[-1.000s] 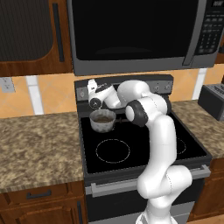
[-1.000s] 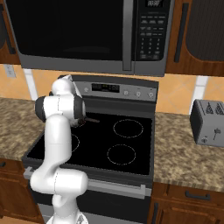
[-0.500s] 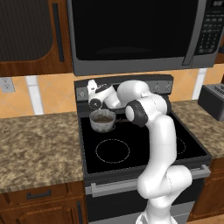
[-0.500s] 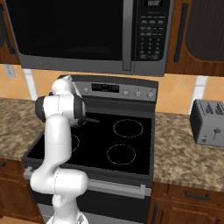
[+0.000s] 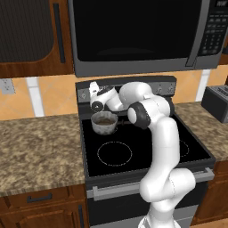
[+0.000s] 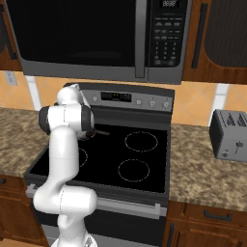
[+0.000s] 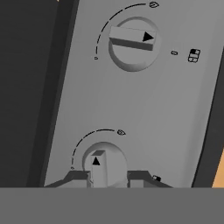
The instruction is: Turn off the rear left burner of the stove.
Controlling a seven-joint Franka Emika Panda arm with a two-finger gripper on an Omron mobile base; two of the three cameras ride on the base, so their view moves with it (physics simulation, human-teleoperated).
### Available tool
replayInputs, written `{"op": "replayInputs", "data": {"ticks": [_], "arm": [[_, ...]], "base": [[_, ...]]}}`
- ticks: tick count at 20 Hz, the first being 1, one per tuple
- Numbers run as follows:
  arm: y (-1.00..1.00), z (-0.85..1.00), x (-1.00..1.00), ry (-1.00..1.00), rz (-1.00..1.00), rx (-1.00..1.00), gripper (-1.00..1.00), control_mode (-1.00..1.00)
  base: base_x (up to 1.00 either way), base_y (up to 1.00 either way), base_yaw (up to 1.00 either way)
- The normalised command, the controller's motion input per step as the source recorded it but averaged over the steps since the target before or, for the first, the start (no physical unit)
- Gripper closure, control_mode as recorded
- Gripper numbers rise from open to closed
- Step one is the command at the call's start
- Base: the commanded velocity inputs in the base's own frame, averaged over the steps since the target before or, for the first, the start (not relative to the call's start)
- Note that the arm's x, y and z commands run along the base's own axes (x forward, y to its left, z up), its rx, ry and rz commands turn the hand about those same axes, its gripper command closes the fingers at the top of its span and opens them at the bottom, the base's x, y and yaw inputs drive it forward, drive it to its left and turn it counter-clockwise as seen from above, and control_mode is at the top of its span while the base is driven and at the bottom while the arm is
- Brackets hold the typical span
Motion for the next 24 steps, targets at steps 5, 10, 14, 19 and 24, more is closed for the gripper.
{"op": "replayInputs", "data": {"ticks": [5, 10, 14, 19, 24], "arm": [[0.0, 0.0, 0.0, 0.0, 0.0, 0.0, 1.0, -1.0], [0.0, 0.0, 0.0, 0.0, 0.0, 0.0, 1.0, -1.0], [0.0, 0.0, 0.0, 0.0, 0.0, 0.0, 1.0, -1.0], [0.0, 0.0, 0.0, 0.0, 0.0, 0.0, 1.0, -1.0], [0.0, 0.0, 0.0, 0.0, -0.02, 0.01, 1.0, -1.0]], "base": [[0.0, 0.0, 0.0], [0.0, 0.0, 0.0], [0.0, 0.0, 0.0], [0.0, 0.0, 0.0], [0.0, 0.0, 0.0]]}}
